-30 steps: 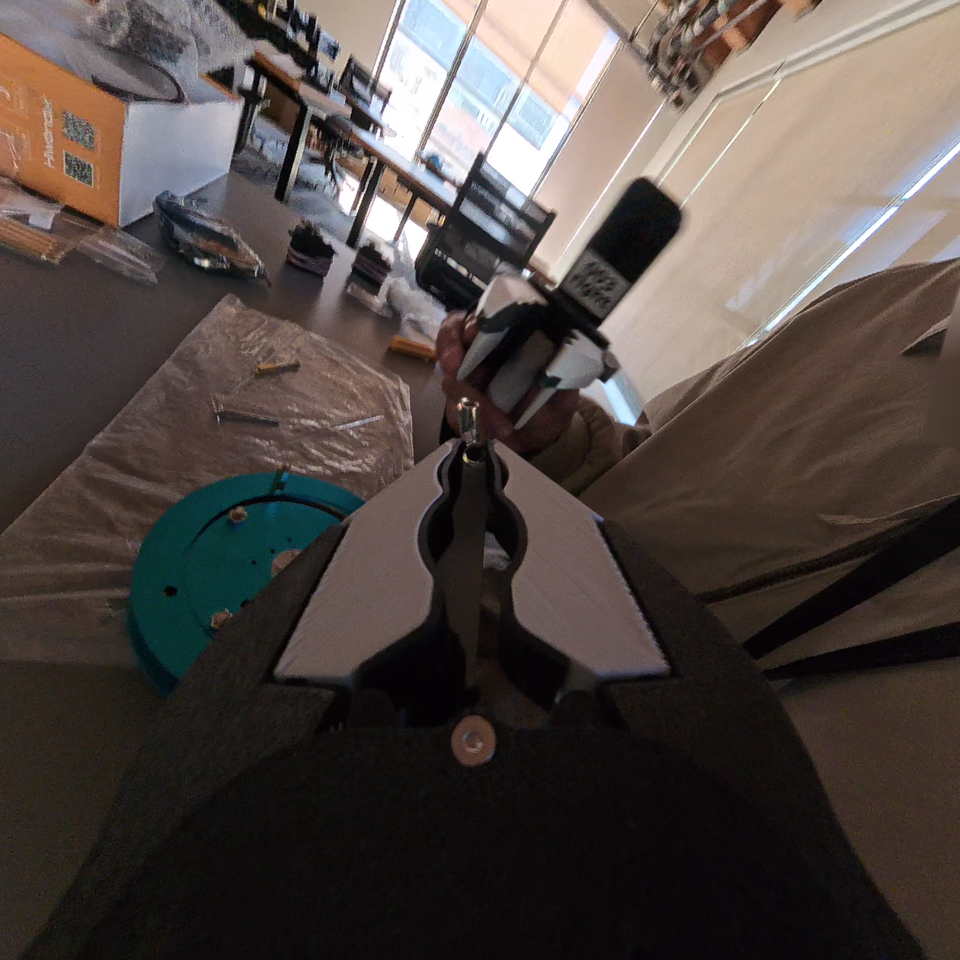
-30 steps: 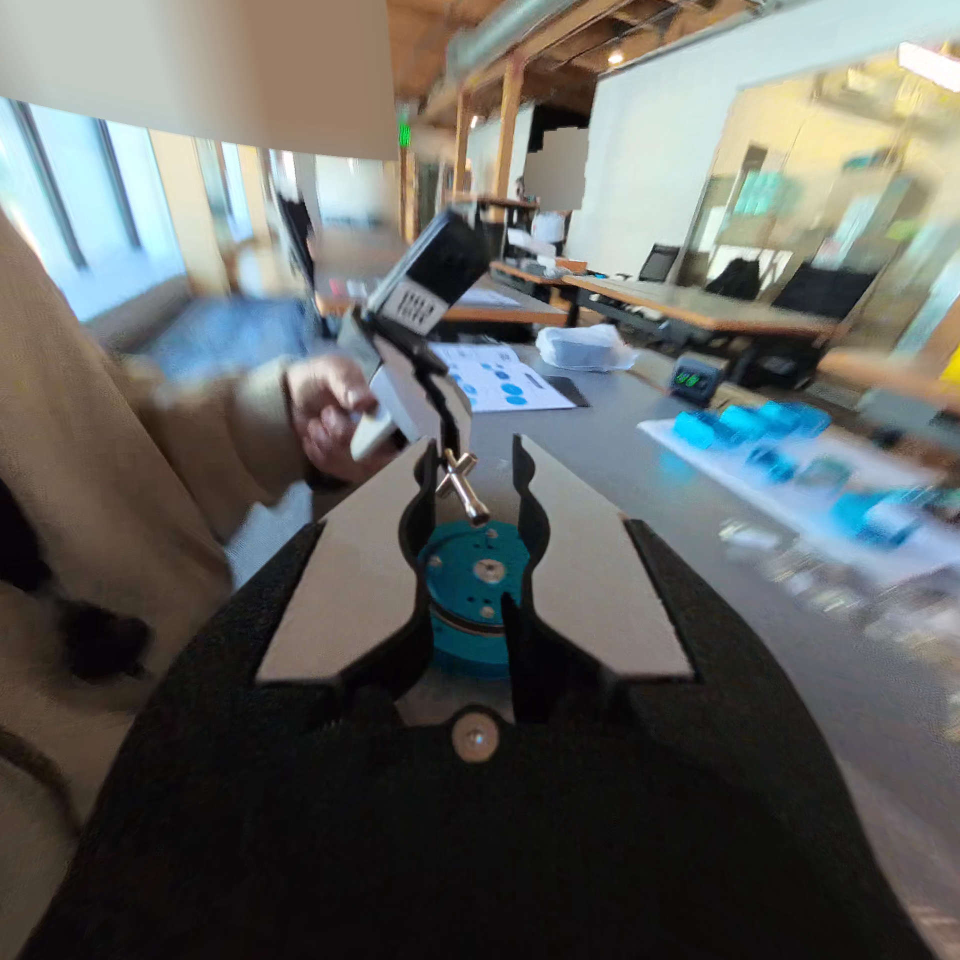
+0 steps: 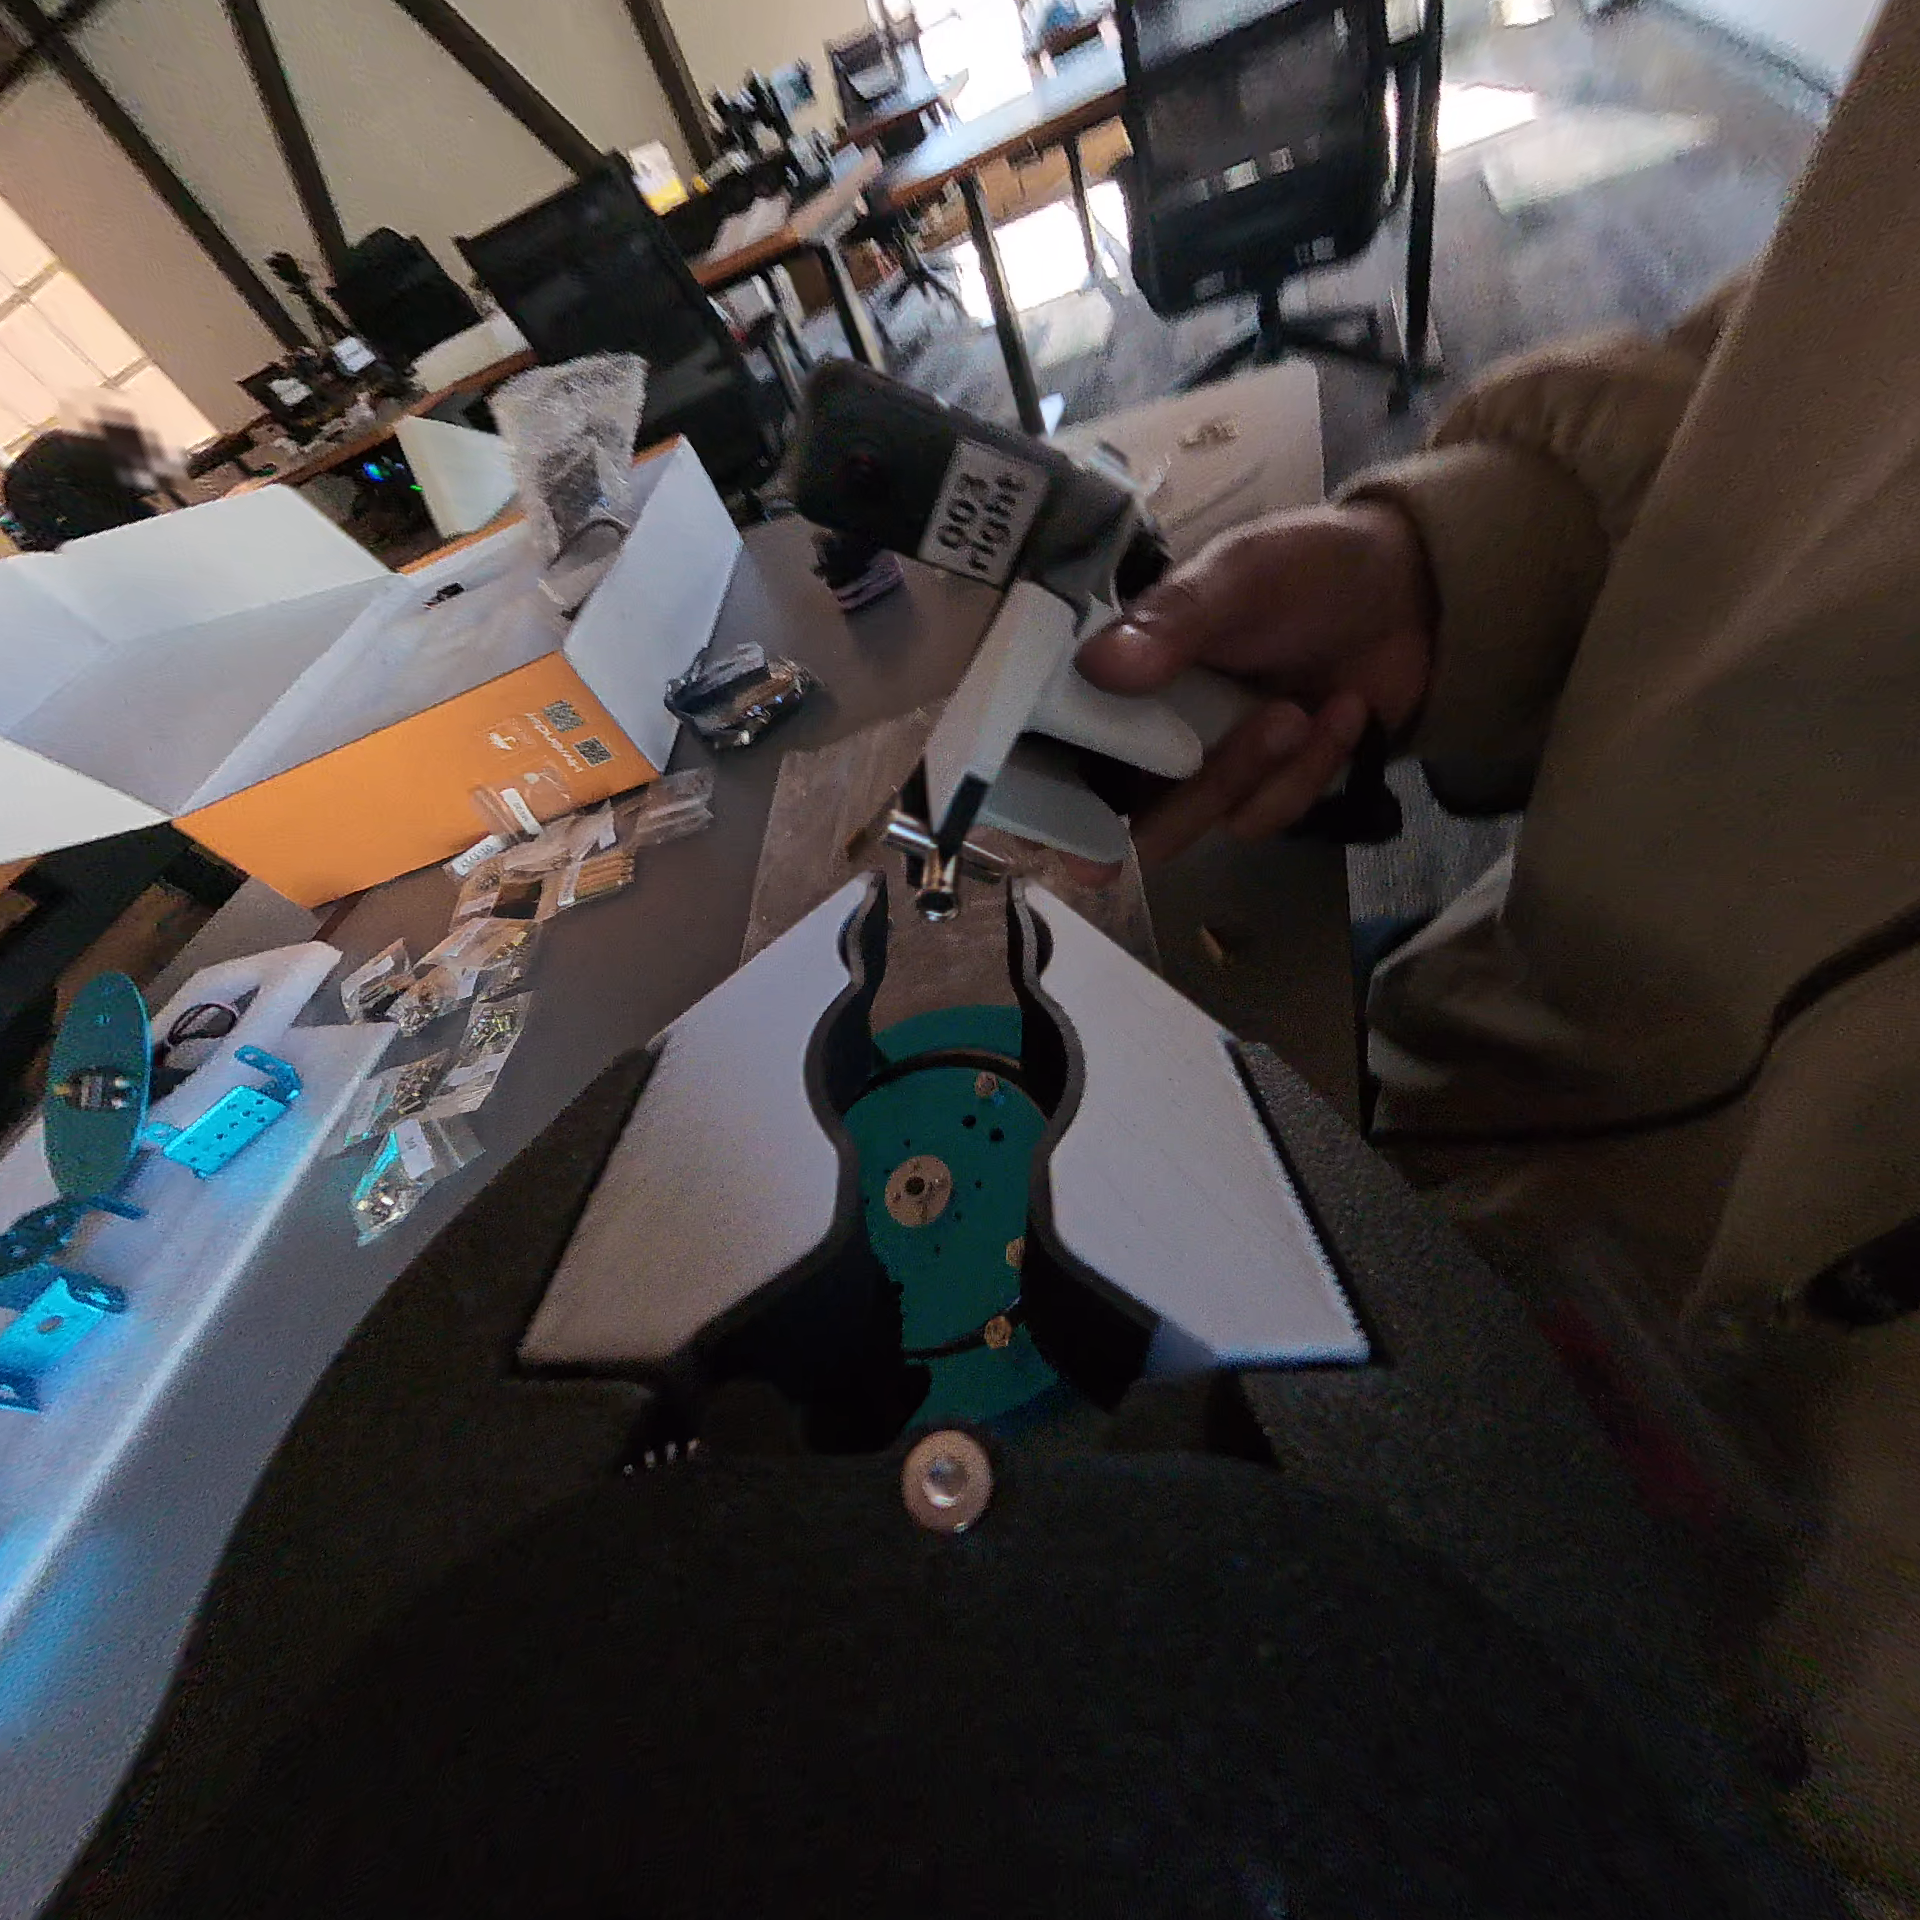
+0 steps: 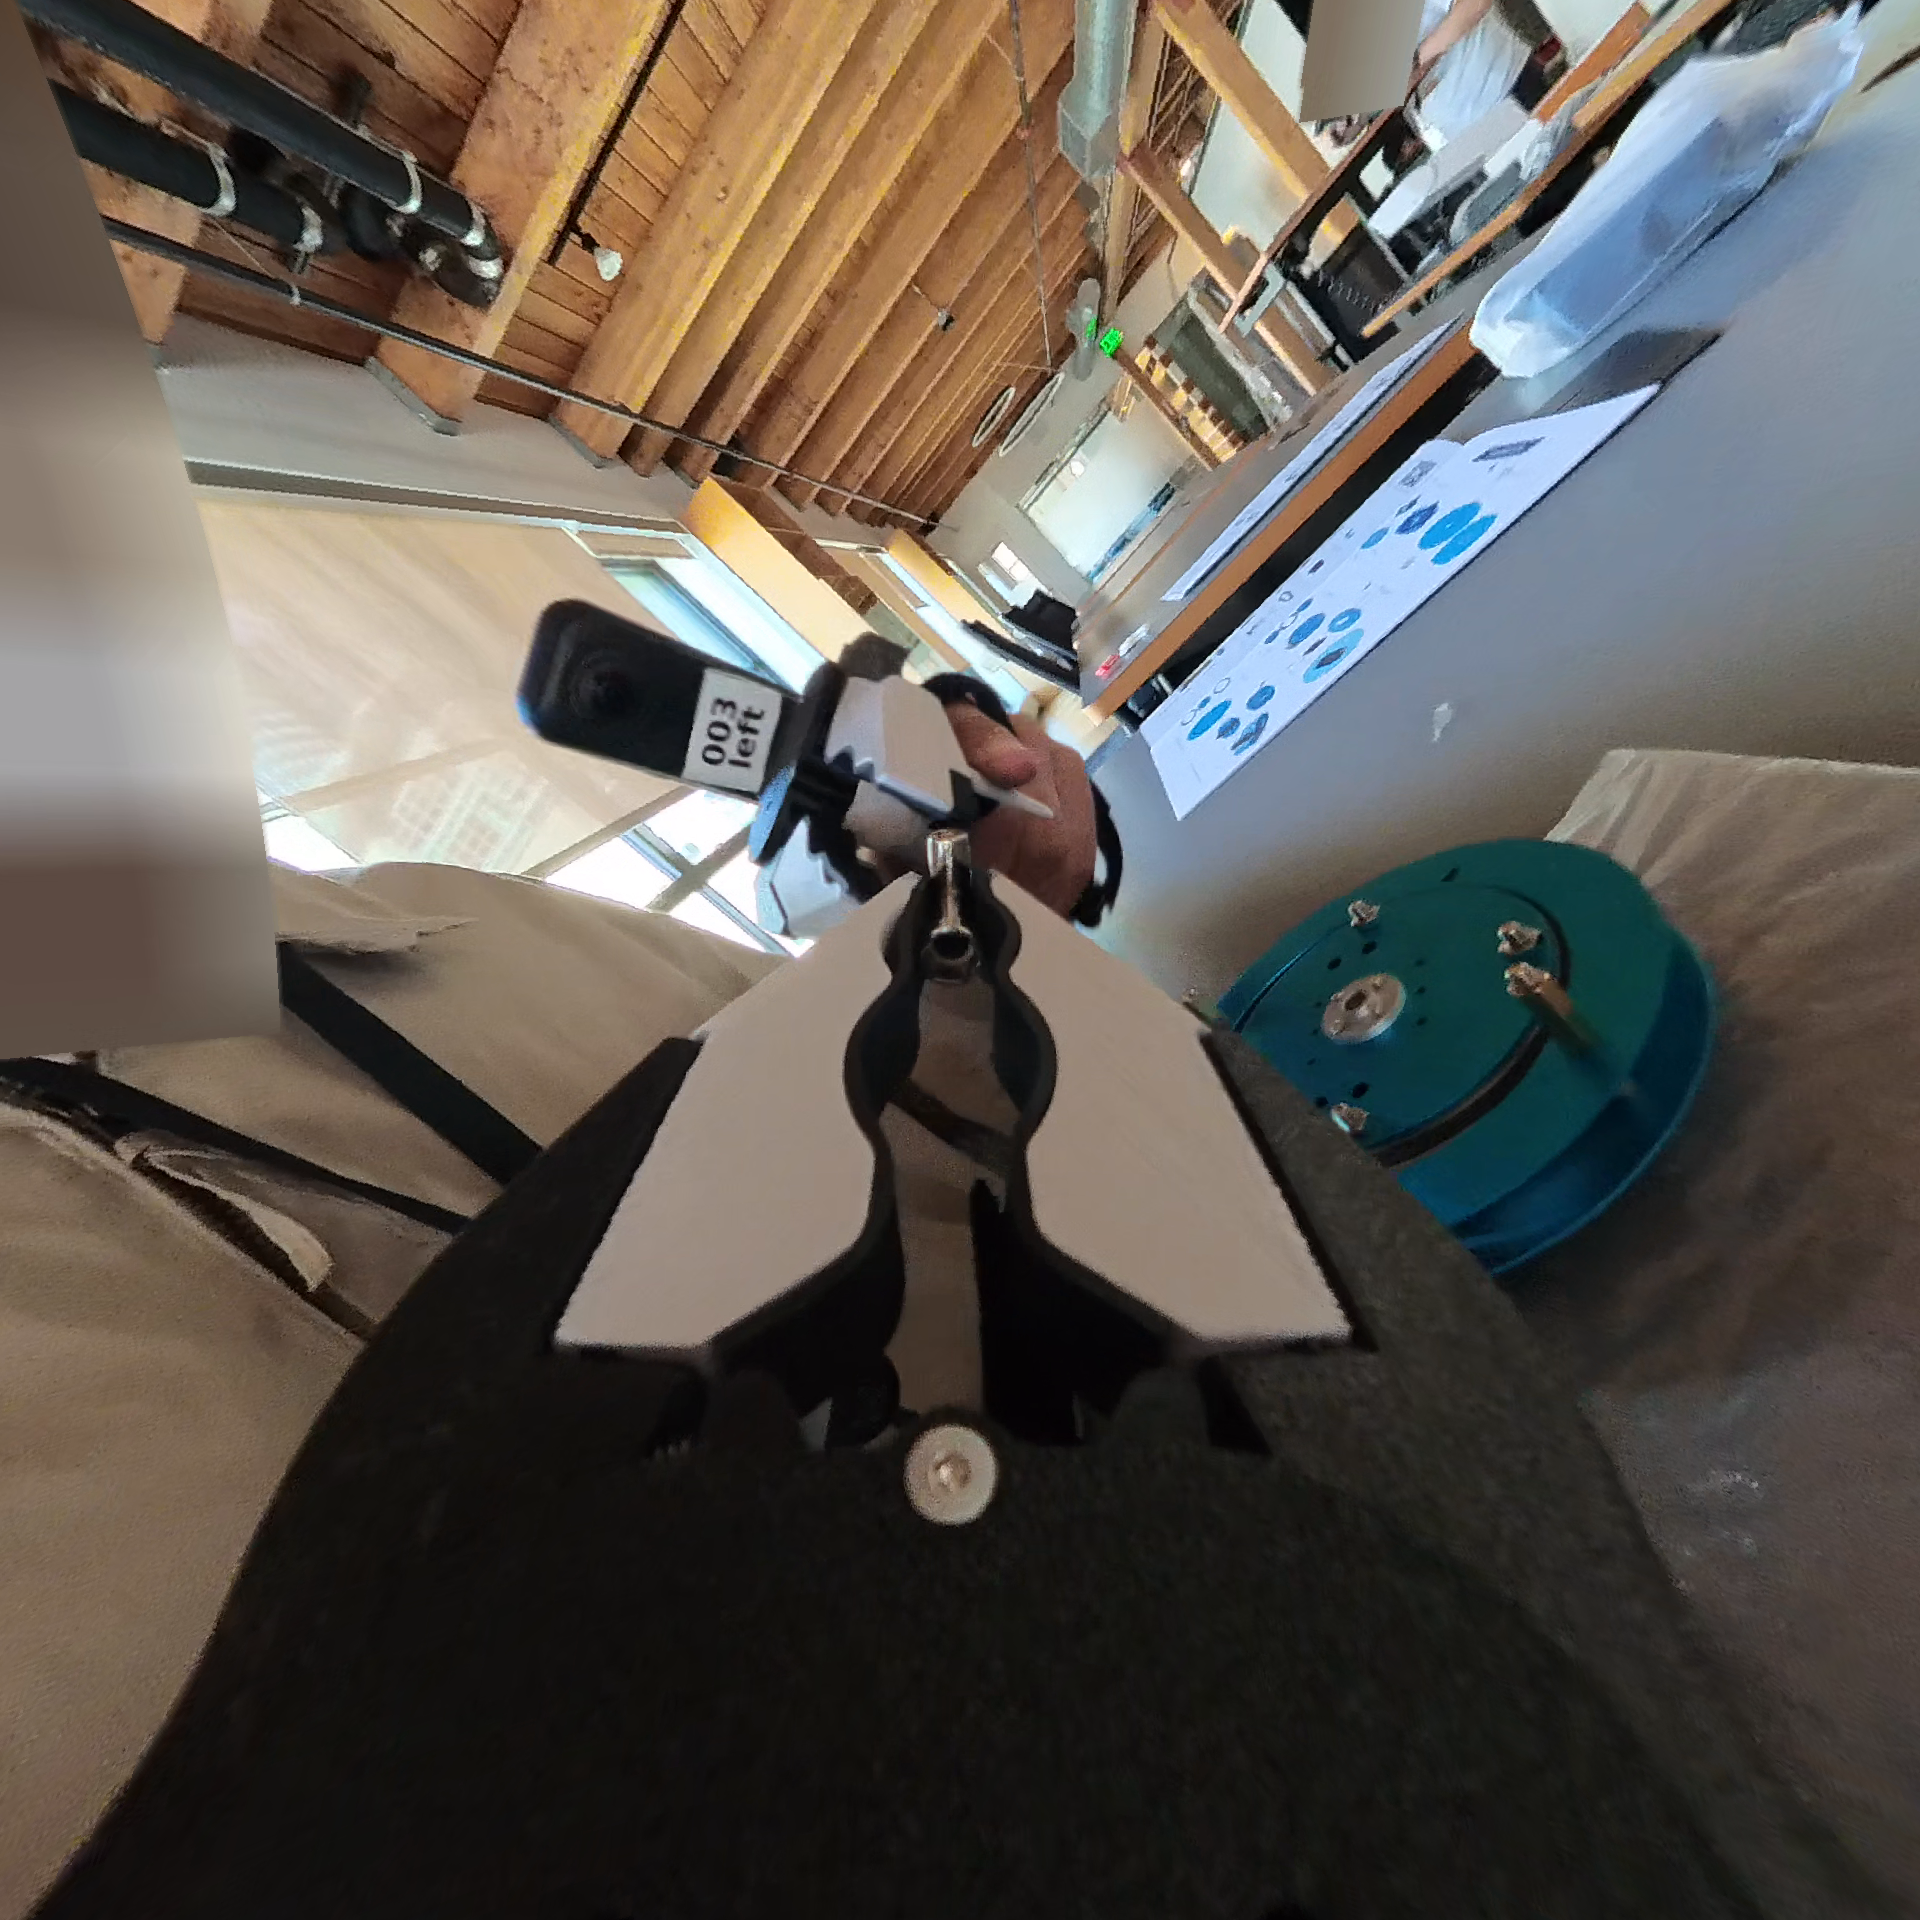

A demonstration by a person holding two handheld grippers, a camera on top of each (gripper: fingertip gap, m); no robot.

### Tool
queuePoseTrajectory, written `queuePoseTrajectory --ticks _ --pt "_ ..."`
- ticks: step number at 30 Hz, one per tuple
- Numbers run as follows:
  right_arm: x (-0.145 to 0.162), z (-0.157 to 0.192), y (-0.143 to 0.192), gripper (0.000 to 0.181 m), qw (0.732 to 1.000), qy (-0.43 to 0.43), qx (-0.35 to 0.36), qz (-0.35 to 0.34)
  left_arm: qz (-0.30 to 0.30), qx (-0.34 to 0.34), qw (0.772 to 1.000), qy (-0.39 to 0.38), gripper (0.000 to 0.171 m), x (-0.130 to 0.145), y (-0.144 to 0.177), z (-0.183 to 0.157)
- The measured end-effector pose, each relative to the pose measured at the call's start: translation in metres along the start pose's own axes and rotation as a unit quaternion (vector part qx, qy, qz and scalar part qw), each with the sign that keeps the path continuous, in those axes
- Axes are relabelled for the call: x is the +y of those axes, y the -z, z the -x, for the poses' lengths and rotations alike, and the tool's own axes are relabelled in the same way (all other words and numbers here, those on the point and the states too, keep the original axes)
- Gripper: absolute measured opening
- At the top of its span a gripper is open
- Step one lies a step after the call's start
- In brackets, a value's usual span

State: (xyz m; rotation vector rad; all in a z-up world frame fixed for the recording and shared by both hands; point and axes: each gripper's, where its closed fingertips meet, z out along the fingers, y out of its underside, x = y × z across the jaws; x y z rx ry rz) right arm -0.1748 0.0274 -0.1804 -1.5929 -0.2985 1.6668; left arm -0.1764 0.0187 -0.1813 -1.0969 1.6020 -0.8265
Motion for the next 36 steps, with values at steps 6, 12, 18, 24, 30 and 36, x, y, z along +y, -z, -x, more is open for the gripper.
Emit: queuePoseTrajectory --ticks 6,12,18,24,30,36 --pt "0.010 0.000 -0.005 0.006 1.000 -0.006 0.000 0.023 0.060 -0.004 0.993 -0.099 0.007 0.015 -0.006 -0.002" --pt "0.008 -0.005 -0.004 0.007 0.999 0.007 0.024 0.024 0.043 -0.044 0.990 -0.124 0.008 0.011 -0.007 0.001" --pt "0.009 -0.008 -0.005 0.006 0.999 -0.005 0.023 0.024 0.044 -0.049 0.990 -0.126 0.007 0.013 -0.009 0.001" --pt "0.010 -0.012 -0.005 0.006 0.999 0.007 0.040 0.031 0.052 -0.056 0.986 -0.149 0.007 0.016 -0.012 0.003" --pt "0.016 -0.014 -0.009 0.006 0.997 0.016 0.045 0.058 0.045 -0.045 0.994 -0.087 0.011 0.022 -0.006 -0.001" --pt "0.024 -0.057 0.030 0.006 0.933 0.183 0.227 0.212 0.101 -0.049 0.985 0.129 0.016 0.086 0.047 0.003"
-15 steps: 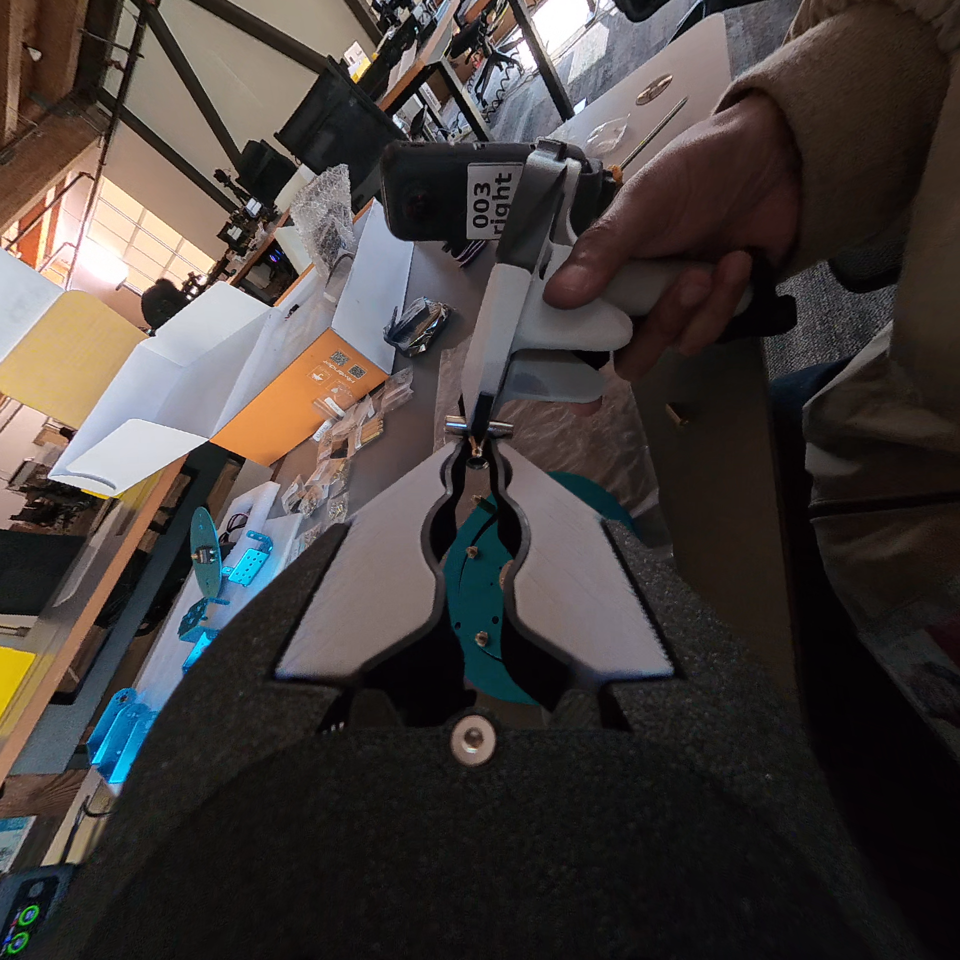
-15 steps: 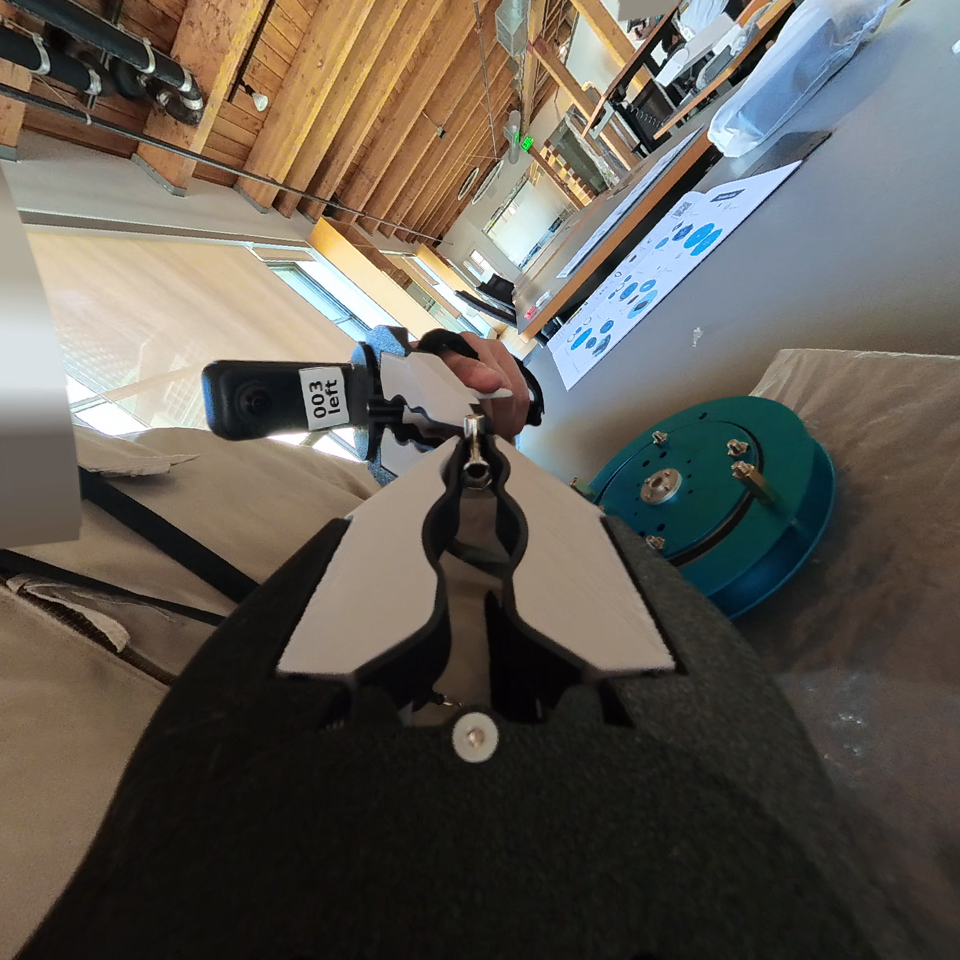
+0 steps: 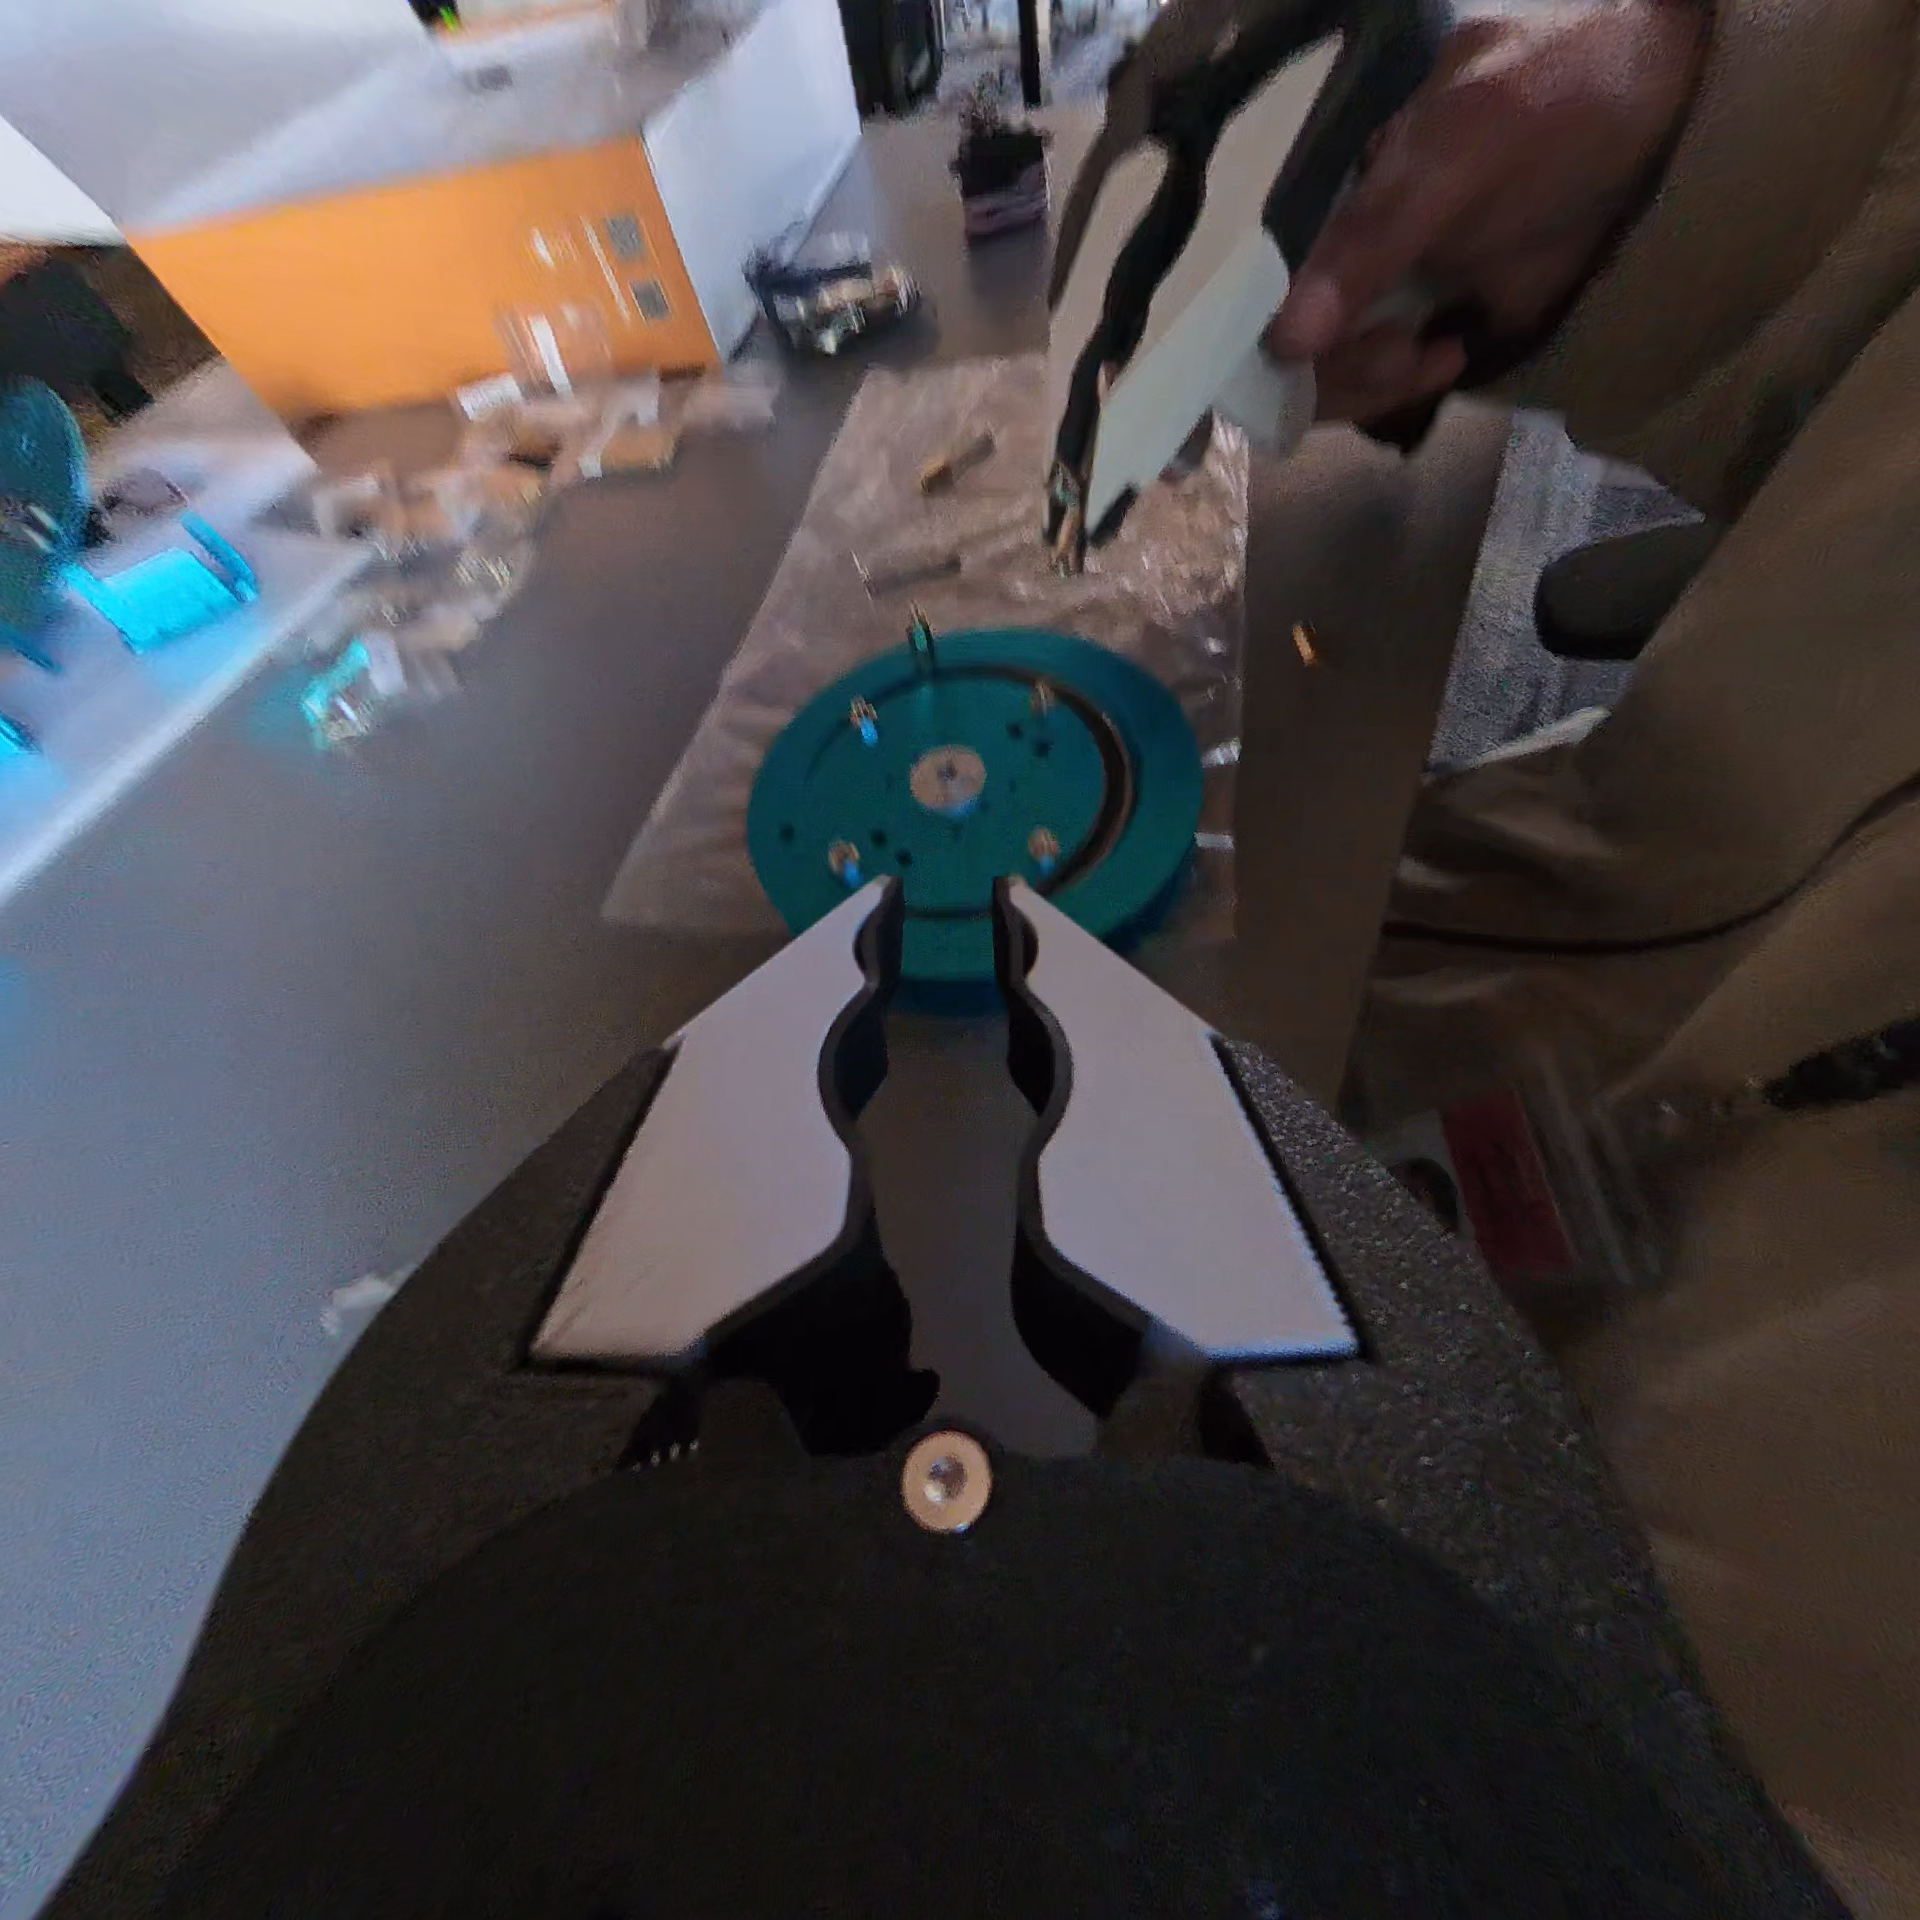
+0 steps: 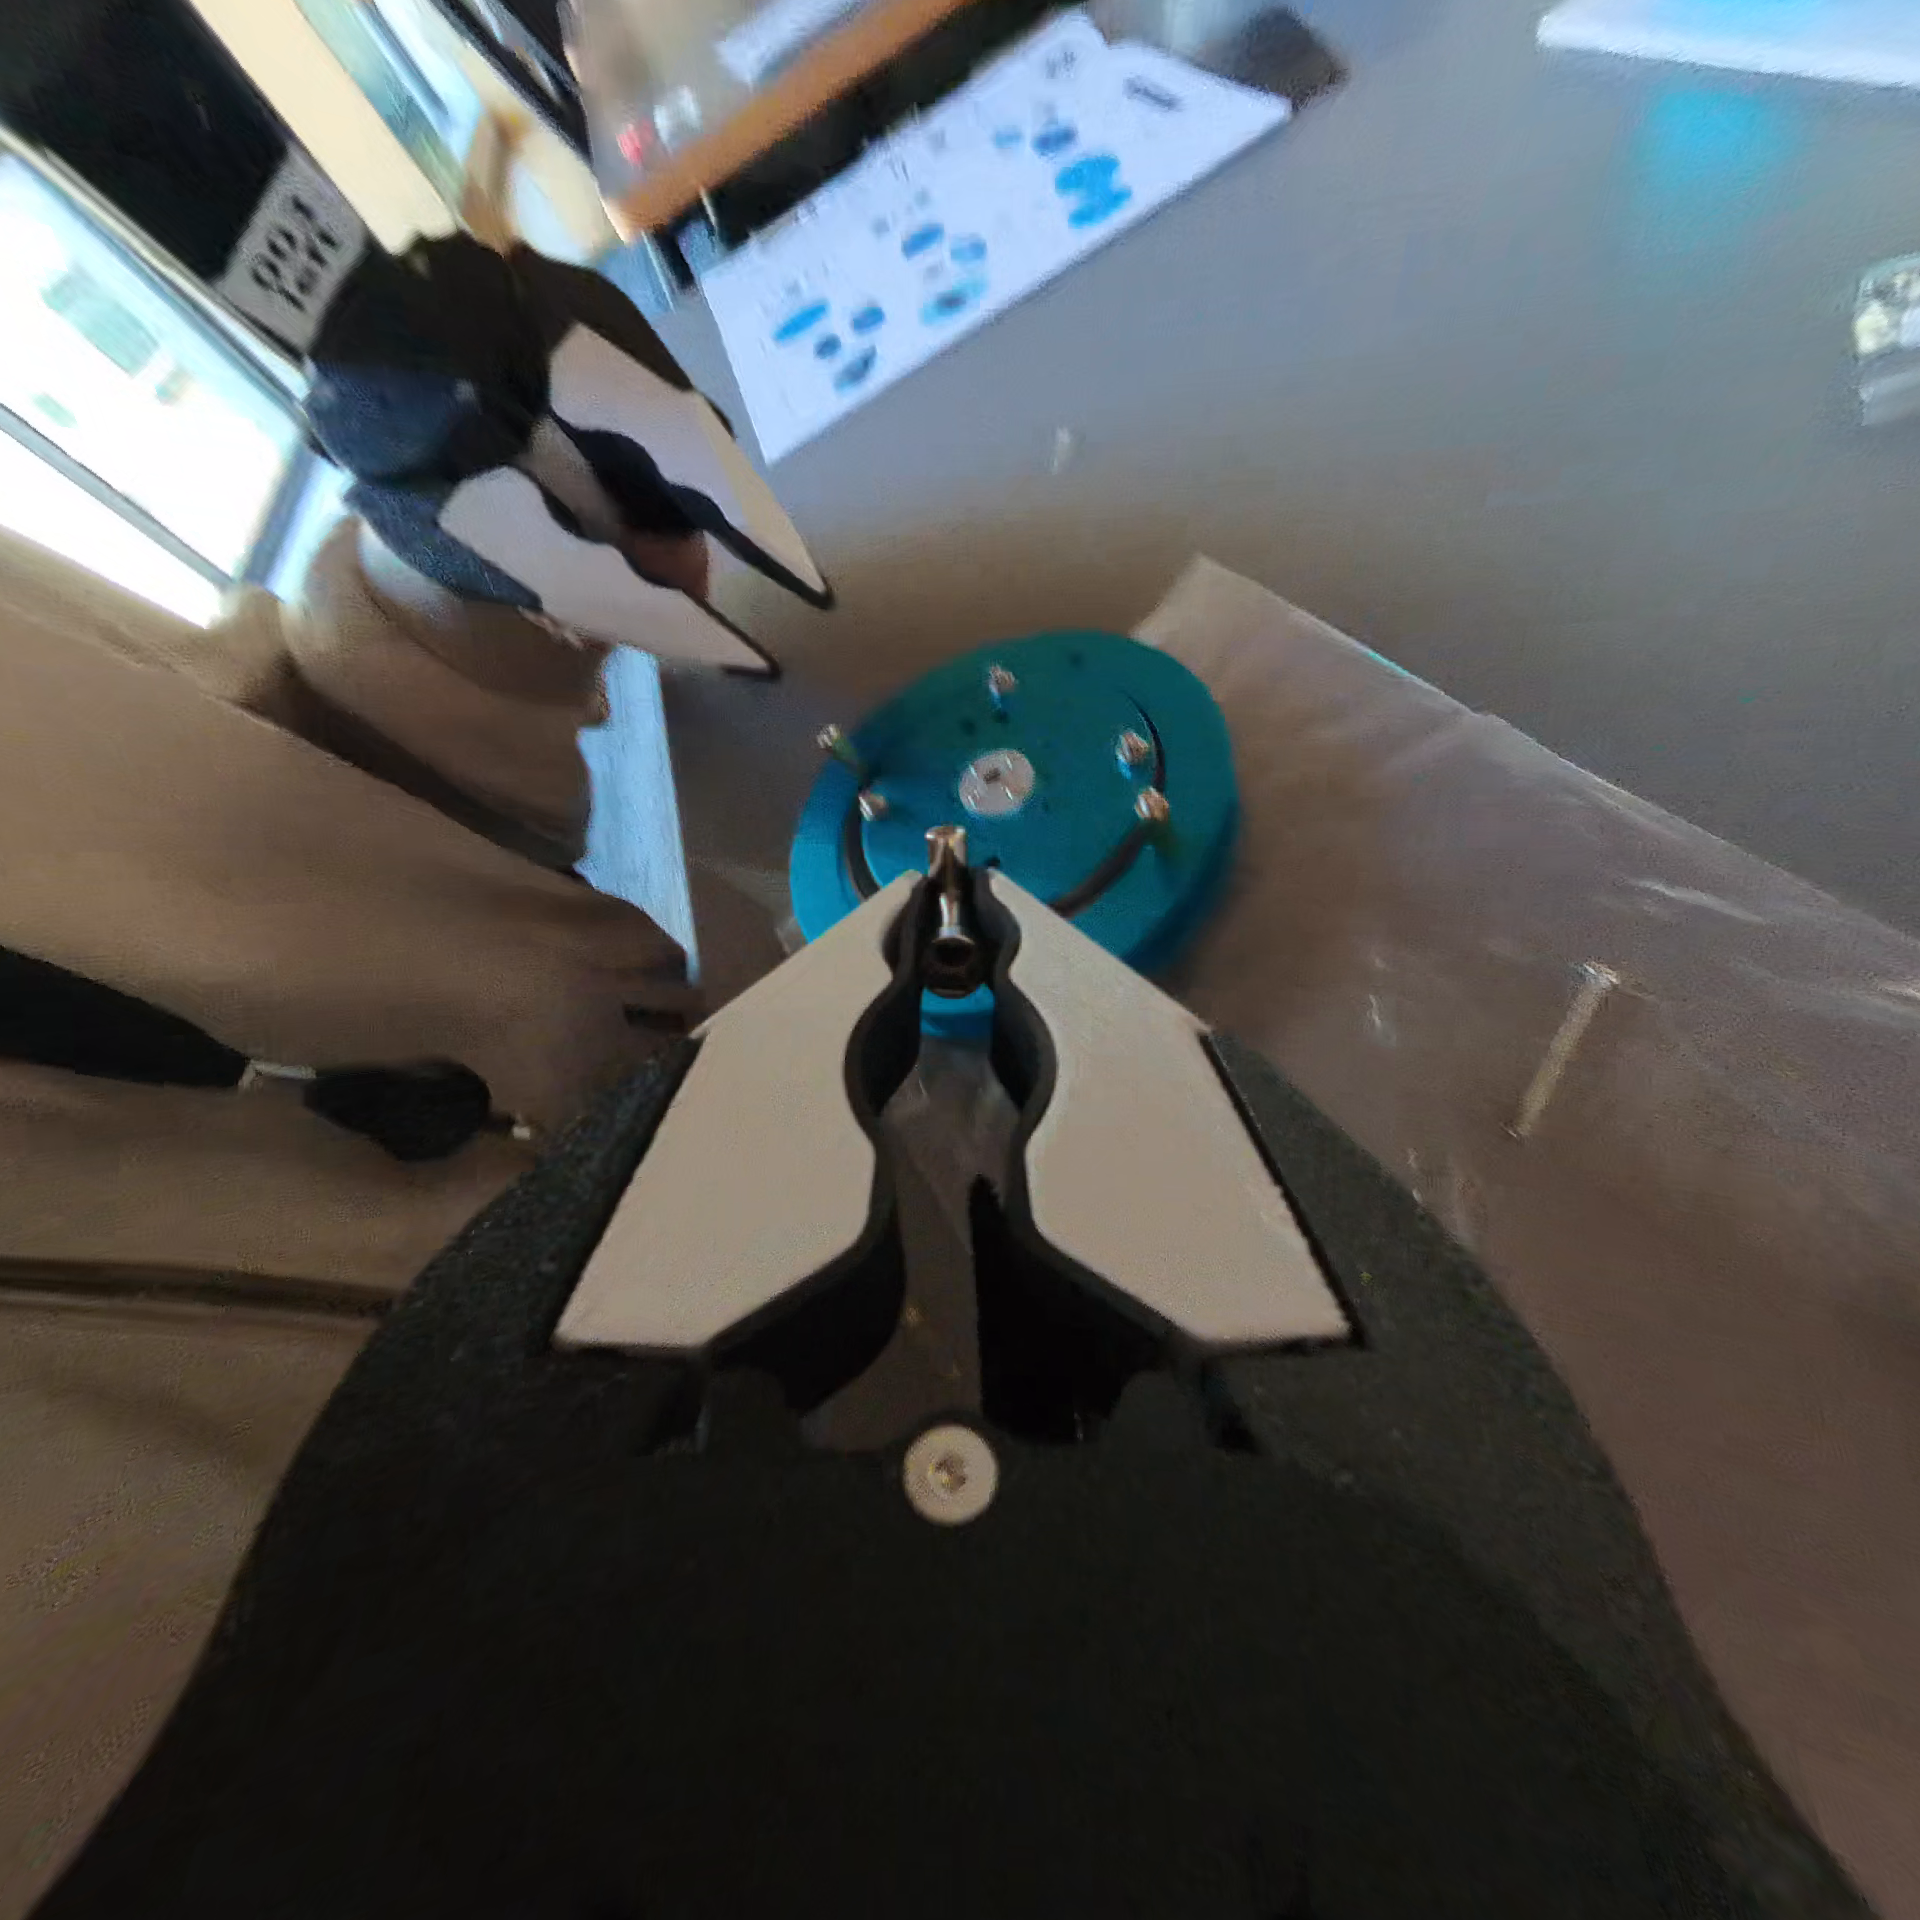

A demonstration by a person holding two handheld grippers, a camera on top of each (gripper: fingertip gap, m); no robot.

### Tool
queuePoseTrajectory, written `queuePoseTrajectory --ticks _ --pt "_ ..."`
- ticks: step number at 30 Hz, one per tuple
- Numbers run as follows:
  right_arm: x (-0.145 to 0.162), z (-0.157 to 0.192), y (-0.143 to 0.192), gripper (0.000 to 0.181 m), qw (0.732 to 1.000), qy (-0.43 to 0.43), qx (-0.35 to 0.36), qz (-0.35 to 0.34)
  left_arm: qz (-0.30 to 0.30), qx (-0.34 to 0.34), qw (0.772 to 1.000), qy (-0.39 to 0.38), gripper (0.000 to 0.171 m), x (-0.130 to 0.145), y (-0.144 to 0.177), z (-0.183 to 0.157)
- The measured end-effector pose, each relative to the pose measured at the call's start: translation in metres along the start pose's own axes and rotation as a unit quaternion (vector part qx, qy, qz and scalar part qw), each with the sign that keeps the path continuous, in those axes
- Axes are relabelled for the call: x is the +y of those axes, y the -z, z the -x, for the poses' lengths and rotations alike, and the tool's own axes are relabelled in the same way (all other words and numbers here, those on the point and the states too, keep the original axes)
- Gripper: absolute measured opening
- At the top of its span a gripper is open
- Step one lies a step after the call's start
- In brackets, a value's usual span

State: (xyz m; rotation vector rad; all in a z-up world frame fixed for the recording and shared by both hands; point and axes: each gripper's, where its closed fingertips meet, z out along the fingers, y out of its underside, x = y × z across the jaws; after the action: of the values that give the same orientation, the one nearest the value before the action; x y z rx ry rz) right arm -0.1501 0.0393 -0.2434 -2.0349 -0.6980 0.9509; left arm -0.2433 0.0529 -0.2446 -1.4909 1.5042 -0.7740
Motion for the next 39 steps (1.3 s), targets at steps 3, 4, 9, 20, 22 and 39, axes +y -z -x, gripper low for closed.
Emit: queuePoseTrajectory --ticks 3,4,9,20,22,39 --pt "0.003 0.002 0.001 0.006 0.999 -0.013 -0.027 0.016 0.047 0.016 0.998 0.028 0.015 0.026 -0.002 -0.007" --pt "0.003 0.002 -0.001 0.006 0.999 -0.015 -0.032 0.017 0.061 0.025 0.997 0.029 0.015 0.030 -0.005 -0.010" --pt "-0.018 0.032 -0.030 0.006 0.996 0.041 -0.074 0.034 0.108 0.027 0.994 -0.007 0.016 0.041 -0.017 -0.011" --pt "-0.015 0.041 -0.078 0.007 0.898 0.302 -0.095 0.306 0.015 -0.039 0.997 0.065 0.017 0.029 0.023 -0.014" --pt "-0.013 0.038 -0.081 0.006 0.885 0.316 -0.091 0.331 -0.020 -0.049 0.995 0.087 0.017 0.027 0.037 -0.023" --pt "-0.004 0.039 -0.084 0.007 0.818 0.361 -0.054 0.445 -0.143 -0.063 0.968 0.196 0.016 0.047 0.082 -0.059"
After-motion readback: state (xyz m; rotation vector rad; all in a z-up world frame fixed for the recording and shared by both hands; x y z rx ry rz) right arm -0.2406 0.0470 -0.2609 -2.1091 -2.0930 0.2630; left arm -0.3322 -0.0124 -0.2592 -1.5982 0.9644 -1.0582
